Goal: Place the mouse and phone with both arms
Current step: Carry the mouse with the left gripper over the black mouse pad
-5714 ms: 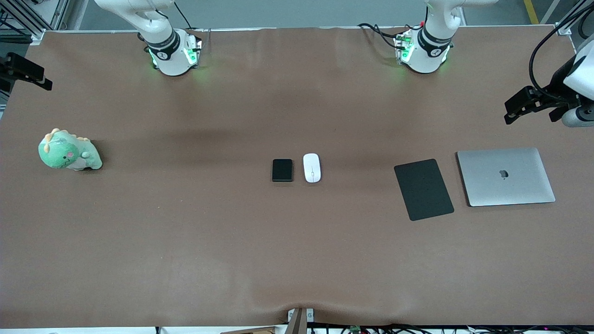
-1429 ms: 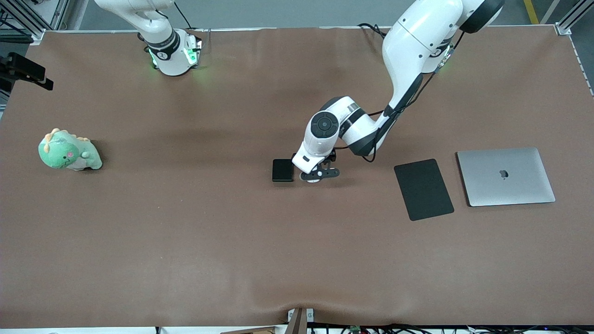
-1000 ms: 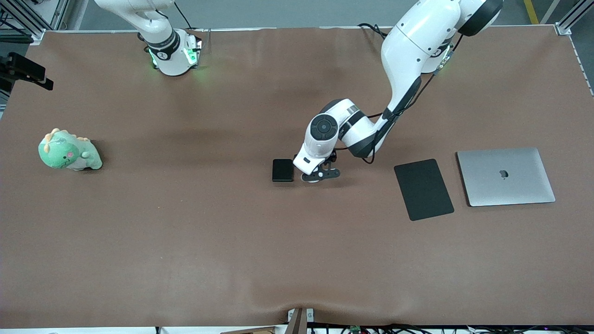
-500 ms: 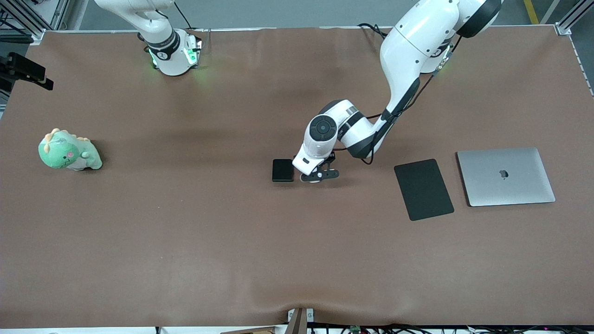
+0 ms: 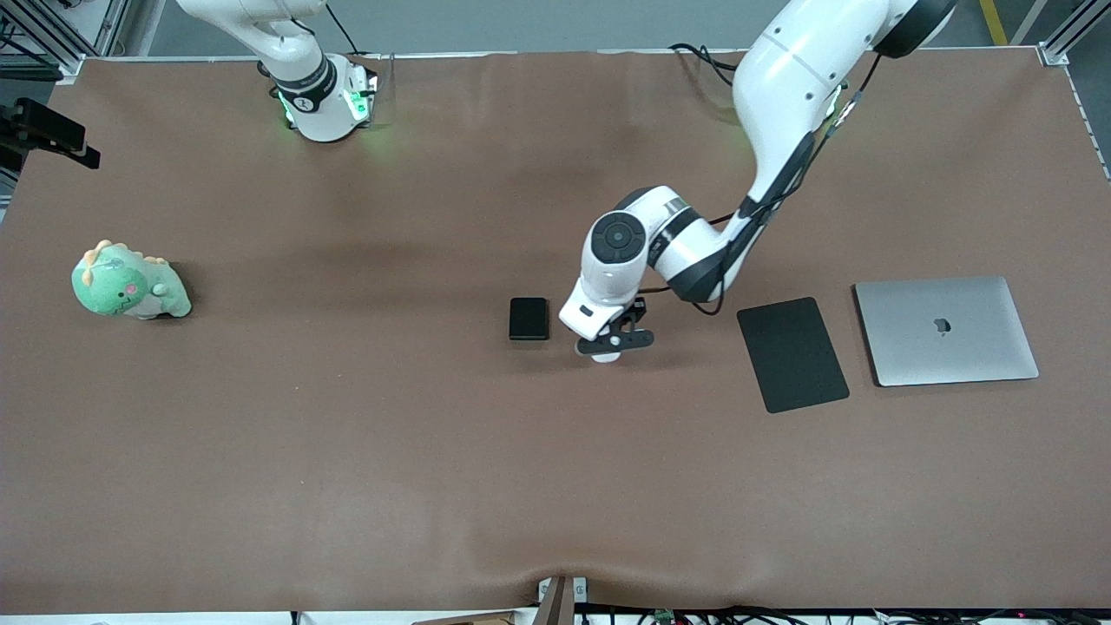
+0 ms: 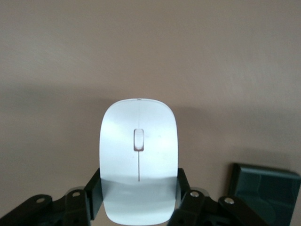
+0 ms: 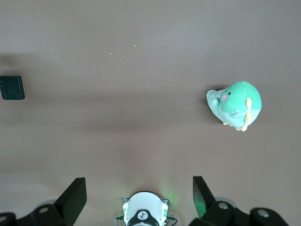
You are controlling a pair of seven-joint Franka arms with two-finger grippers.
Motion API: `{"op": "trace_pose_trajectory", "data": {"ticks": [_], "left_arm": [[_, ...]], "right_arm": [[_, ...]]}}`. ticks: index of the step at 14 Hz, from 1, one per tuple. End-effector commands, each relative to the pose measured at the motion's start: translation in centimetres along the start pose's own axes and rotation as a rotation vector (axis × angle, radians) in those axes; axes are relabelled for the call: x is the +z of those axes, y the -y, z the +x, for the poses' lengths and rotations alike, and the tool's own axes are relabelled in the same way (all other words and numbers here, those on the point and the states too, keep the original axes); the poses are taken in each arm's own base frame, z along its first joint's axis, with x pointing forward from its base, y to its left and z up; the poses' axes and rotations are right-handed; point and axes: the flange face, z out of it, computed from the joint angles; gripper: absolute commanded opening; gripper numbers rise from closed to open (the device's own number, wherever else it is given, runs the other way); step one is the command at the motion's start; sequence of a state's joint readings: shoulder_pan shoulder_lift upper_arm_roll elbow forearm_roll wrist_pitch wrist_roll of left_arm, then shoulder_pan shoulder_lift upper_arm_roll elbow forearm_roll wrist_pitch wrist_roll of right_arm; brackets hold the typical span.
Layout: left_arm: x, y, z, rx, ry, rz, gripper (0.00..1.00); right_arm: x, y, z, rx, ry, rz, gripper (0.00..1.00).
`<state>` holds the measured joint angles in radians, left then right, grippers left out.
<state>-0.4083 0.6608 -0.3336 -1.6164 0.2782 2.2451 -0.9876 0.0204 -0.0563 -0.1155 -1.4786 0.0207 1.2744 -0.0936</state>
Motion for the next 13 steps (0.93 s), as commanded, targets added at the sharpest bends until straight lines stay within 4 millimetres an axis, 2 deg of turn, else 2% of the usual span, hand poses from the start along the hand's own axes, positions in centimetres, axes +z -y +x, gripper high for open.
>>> {"op": "trace_pose_trajectory", "data": {"ticks": [1, 3, 6, 9, 10, 11, 12, 13], "left_arm": [[-4.9, 4.6, 2.6, -0.011, -0.016, 0.078, 0.00], [-6.1, 8.6, 5.1, 0.009, 0.009, 0.111, 0.00], [-6.7, 14.1, 7.6, 0.049, 0.051, 0.154, 0.00], [-6.3, 20.2, 7.3, 0.078, 0.095, 0.201, 0.00], [-6.1, 22.2, 7.2, 0.094, 0.113, 0.210, 0.00], [-5.4, 23.9, 7.1, 0.095, 0.129, 0.216, 0.00], [-4.6, 25.0, 7.0, 0.084, 0.142, 0.221, 0.00], [-3.6, 25.5, 6.6, 0.087, 0.143, 0.216, 0.00]], "right_arm": [[-0.3, 0.1, -0.4, -0.008, -0.004, 0.014, 1.00], [-0.1, 0.7, 0.0, -0.018, 0.000, 0.012, 1.00], [0.2, 1.4, 0.4, -0.037, 0.005, 0.023, 1.00], [1.9, 0.8, 2.1, -0.030, 0.029, 0.065, 1.00], [3.3, 1.0, 3.2, -0.034, 0.060, 0.065, 1.00], [3.7, 1.9, 3.9, -0.043, 0.072, 0.052, 1.00], [3.1, 2.8, 3.9, -0.060, 0.056, 0.048, 1.00], [3.3, 2.9, 4.2, -0.062, 0.059, 0.054, 1.00]]}}
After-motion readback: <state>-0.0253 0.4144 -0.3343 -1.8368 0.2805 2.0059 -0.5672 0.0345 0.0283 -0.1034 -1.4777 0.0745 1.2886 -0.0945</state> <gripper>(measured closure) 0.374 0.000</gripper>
